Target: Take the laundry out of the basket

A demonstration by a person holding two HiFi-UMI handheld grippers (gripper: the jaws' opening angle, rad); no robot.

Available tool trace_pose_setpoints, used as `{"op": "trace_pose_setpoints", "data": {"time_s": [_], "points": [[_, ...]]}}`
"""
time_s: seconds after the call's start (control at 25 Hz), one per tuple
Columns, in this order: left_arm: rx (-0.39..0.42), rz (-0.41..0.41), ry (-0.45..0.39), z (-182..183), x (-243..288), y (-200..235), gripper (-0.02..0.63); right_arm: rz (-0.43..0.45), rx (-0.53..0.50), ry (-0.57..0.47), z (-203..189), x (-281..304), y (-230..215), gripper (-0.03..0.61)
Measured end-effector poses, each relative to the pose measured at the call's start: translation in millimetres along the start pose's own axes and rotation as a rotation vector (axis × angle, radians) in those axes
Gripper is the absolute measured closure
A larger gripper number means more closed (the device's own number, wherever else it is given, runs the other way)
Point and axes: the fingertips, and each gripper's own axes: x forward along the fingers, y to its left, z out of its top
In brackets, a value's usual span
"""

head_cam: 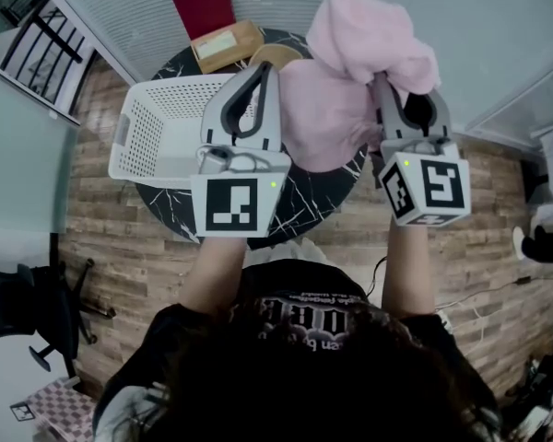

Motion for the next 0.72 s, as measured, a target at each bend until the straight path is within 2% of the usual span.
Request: {"op": "trace_pose_setpoints", "data": {"time_s": [0.72], "points": [[-0.024,-0.111,0.025,-23.7,18.4,-52.9,0.615,-0.104,0.001,0.055,-36.9,-34.2,-35.6,0.468]]}}
